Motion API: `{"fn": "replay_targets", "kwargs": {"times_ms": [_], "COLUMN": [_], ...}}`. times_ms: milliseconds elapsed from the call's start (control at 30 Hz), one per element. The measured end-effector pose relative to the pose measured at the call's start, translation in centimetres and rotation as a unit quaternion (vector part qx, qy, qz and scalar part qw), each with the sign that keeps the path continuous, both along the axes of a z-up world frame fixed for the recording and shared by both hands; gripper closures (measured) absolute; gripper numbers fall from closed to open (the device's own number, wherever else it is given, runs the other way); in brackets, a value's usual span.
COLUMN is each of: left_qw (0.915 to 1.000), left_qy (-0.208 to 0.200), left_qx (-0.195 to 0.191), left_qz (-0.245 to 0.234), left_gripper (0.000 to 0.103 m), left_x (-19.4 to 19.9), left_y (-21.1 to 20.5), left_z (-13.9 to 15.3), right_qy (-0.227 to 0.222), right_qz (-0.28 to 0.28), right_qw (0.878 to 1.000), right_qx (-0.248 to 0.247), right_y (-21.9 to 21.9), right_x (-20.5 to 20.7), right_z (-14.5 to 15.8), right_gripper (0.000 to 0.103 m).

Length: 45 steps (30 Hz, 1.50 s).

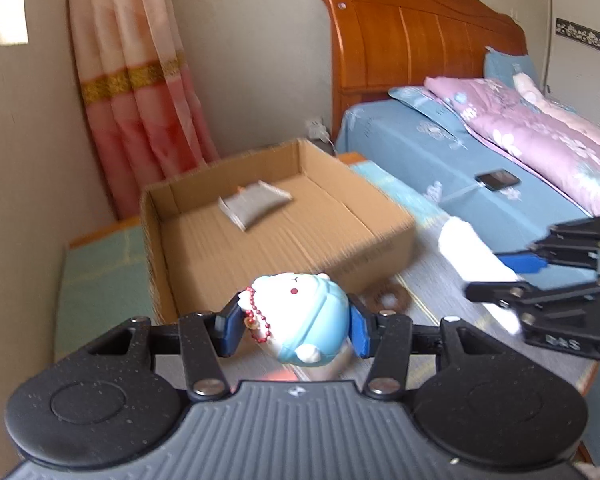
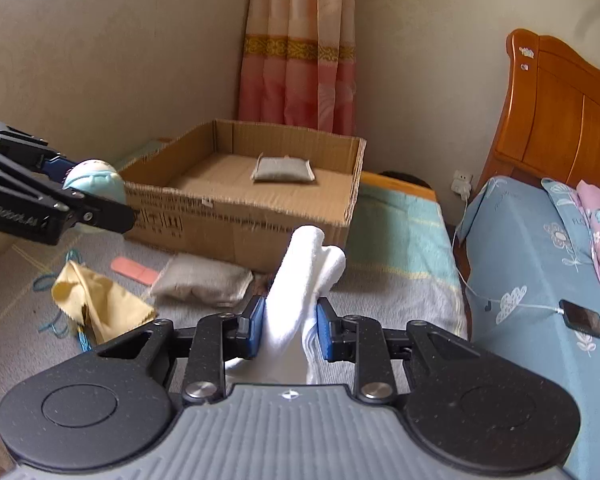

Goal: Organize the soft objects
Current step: 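Raise the white cloth with the right tool while the left tool lifts the toy, then carry both items over the box and open both tools to drop them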

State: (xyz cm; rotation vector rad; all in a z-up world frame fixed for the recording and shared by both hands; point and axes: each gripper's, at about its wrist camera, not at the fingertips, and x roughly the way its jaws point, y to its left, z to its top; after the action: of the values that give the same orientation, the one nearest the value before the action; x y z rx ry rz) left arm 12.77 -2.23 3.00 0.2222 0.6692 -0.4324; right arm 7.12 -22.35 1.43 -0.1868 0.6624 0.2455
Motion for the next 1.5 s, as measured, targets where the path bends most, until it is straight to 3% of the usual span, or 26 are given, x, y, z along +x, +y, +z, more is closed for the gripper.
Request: {"fn": "replay_targets", "kwargs": {"times_ms": [367, 400, 467, 500, 600, 733, 1000, 1233, 1333, 1500], "left_qw": [0.9991, 0.9989, 0.9981, 0.997, 0.9941, 0.9948, 0.9943, 0.9884, 0.9849, 0.9861], "left_qy": [-0.013, -0.012, -0.016, -0.02, -0.032, -0.008, -0.015, -0.039, -0.06, -0.055], "left_qx": [0.021, 0.019, 0.015, 0.015, 0.011, -0.021, -0.014, -0.005, -0.007, -0.008], "left_qz": [0.034, 0.041, 0.058, 0.074, 0.103, 0.1, 0.105, 0.147, 0.162, 0.156], "left_gripper": [0.051, 0.048, 0.023, 0.002, 0.001, 0.001, 0.001, 0.001, 0.001, 0.001], "left_x": [10.7, 11.9, 13.7, 14.5, 15.3, 13.5, 4.8, -1.5, -3.2, -4.0], "left_y": [-0.2, -0.2, 0.0, 0.2, 0.9, 2.2, 4.3, 6.1, 6.5, 7.4], "left_z": [0.9, 0.6, -0.1, -0.5, -1.4, -1.4, 0.1, -1.2, -1.7, -2.3], "right_qy": [-0.03, -0.031, -0.032, -0.033, -0.037, -0.033, -0.026, -0.018, -0.017, -0.011], "right_qz": [0.013, 0.013, 0.013, 0.013, 0.014, 0.015, 0.025, 0.034, 0.027, 0.017], "right_qw": [0.999, 0.999, 0.999, 0.999, 0.999, 0.999, 0.999, 0.999, 0.999, 0.999], "right_qx": [-0.009, -0.01, -0.012, -0.013, -0.018, -0.019, -0.011, -0.009, -0.015, -0.026], "right_y": [0.5, 0.5, 0.6, 0.7, 1.0, 1.3, 2.1, 3.8, 4.6, 5.9], "right_x": [3.0, 3.3, 3.9, 4.1, 4.7, 5.4, 7.4, 11.8, 14.1, 17.8], "right_z": [2.4, 2.4, 2.5, 2.6, 2.7, 2.8, 3.5, 4.6, 4.7, 4.3], "right_gripper": [0.071, 0.071, 0.071, 0.071, 0.071, 0.071, 0.071, 0.071, 0.071, 0.071]}}
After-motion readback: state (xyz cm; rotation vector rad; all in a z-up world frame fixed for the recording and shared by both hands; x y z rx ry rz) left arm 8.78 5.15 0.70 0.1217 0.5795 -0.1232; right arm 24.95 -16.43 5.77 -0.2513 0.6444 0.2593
